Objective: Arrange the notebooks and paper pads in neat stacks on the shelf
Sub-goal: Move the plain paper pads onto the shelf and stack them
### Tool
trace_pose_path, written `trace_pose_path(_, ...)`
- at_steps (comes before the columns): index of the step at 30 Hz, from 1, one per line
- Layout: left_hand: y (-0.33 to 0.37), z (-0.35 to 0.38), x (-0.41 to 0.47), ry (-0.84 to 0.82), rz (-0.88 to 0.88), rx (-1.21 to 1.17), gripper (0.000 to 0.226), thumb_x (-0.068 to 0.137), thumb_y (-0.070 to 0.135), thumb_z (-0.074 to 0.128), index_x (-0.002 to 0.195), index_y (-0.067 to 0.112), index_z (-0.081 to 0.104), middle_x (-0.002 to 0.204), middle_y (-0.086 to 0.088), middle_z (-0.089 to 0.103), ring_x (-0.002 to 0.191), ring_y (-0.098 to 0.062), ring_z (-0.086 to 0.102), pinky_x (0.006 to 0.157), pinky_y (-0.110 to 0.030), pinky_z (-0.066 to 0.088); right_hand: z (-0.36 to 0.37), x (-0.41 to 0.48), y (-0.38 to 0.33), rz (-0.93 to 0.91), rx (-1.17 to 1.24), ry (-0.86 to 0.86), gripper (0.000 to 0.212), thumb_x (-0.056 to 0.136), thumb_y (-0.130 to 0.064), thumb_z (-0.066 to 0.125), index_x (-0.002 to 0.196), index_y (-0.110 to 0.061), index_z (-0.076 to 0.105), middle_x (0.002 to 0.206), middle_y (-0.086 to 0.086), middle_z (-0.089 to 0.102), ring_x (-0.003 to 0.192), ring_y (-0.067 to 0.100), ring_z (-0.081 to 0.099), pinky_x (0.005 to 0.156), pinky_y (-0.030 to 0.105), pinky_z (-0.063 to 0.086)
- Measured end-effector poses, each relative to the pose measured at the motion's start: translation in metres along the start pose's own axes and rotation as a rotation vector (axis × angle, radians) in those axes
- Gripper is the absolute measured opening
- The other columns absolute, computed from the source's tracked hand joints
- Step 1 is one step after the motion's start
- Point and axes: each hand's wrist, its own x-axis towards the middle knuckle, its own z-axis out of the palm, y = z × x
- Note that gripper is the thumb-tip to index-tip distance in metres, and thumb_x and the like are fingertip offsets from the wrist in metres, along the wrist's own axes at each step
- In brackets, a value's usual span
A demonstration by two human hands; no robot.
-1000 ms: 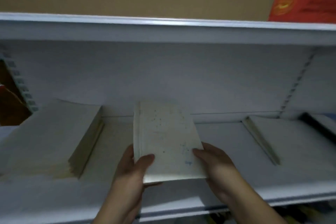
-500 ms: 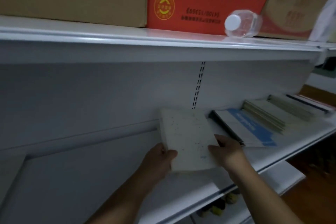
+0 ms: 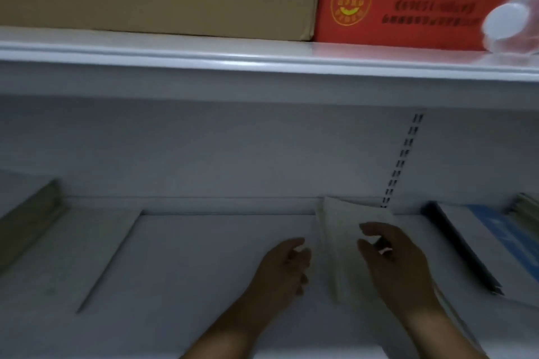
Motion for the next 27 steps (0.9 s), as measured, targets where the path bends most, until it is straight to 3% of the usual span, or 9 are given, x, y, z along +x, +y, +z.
trace_pose_path(4,-0.005,-0.068,-0.018,0.264,0.103,-0.093,0.028,0.091,0.0,0.047,0.095,0.023,0.062,0.072,0.0,0.063,0.048,0.001,0.056,0.051,-0.015,0.047,0.073,-0.022,-0.035,0.081,0.208,-0.361,0.011,0.084,-0.009,0.064,0.087,-0.018,0.069,0.077,-0.005,0.068,0.069,0.015,0.061,0.061,0.021,0.044)
trace_pose_path(10,-0.018,-0.195,-0.066,0.57,0.221,0.07,0.017,0.088,0.006,0.056,0.086,0.02,0.066,0.069,0.003,0.067,0.06,0.006,0.06,0.059,-0.003,0.041,0.197,-0.064,-0.095,0.429,0.582,-0.828,0.018,0.085,0.003,0.058,0.098,-0.009,0.061,0.085,0.012,0.071,0.074,0.021,0.066,0.072,0.027,0.055)
trace_pose_path(13,-0.039,-0.251,-0.09,0.692,0.202,0.242,0.019,0.071,0.048,0.054,0.082,0.035,0.063,0.076,0.011,0.068,0.078,0.01,0.059,0.062,-0.001,0.039,0.247,-0.086,-0.129,0.51,0.662,-0.869,0.033,0.085,0.002,0.059,0.116,-0.007,0.056,0.1,0.013,0.066,0.088,0.02,0.062,0.084,0.029,0.05)
trace_pose_path(15,-0.056,-0.281,-0.103,0.75,0.166,0.321,0.023,0.069,0.051,0.05,0.085,0.038,0.062,0.087,0.017,0.063,0.088,0.01,0.054,0.067,0.001,0.037,0.273,-0.1,-0.15,0.523,0.67,-0.856,0.032,0.085,0.0,0.06,0.116,-0.003,0.056,0.107,0.012,0.066,0.092,0.018,0.062,0.082,0.028,0.049)
trace_pose_path(17,-0.068,-0.303,-0.113,0.762,0.162,0.378,0.029,0.069,0.053,0.048,0.088,0.037,0.062,0.089,0.021,0.059,0.086,0.003,0.056,0.07,0.003,0.035,0.293,-0.108,-0.166,0.535,0.704,-0.811,0.017,0.084,0.004,0.059,0.101,0.003,0.059,0.089,0.012,0.073,0.08,0.02,0.066,0.074,0.033,0.051)
trace_pose_path(19,-0.078,-0.317,-0.12,0.745,0.173,0.394,0.045,0.063,0.063,0.039,0.089,0.036,0.064,0.089,0.019,0.06,0.088,-0.001,0.057,0.071,0.003,0.035,0.311,-0.103,-0.173,0.546,0.693,-0.724,0.045,0.08,-0.001,0.065,0.122,0.007,0.048,0.102,0.017,0.071,0.087,0.029,0.067,0.079,0.039,0.053)
trace_pose_path(21,-0.085,-0.326,-0.125,0.74,0.188,0.437,0.041,0.061,0.066,0.036,0.085,0.044,0.062,0.094,0.013,0.063,0.091,-0.002,0.057,0.074,0.003,0.035,0.327,-0.095,-0.175,0.527,0.638,-0.711,0.071,0.077,-0.014,0.071,0.138,-0.004,0.036,0.112,0.02,0.066,0.091,0.033,0.067,0.075,0.038,0.054)
trace_pose_path(24,-0.09,-0.334,-0.131,0.778,0.313,0.614,0.025,0.075,0.048,0.046,0.083,0.036,0.066,0.093,0.012,0.065,0.088,-0.001,0.056,0.076,0.007,0.032,0.34,-0.091,-0.186,0.445,0.448,-0.83,0.038,0.079,-0.024,0.071,0.109,-0.003,0.065,0.093,0.017,0.072,0.082,0.034,0.069,0.063,0.032,0.053)
trace_pose_path(27,-0.09,-0.342,-0.138,0.838,0.438,0.68,0.019,0.079,0.034,0.05,0.085,0.029,0.067,0.093,0.009,0.066,0.083,-0.005,0.056,0.072,-0.006,0.039,0.338,-0.094,-0.187,0.352,0.427,-0.817,0.027,0.082,-0.003,0.066,0.109,-0.003,0.065,0.098,0.016,0.07,0.091,0.033,0.068,0.079,0.041,0.055)
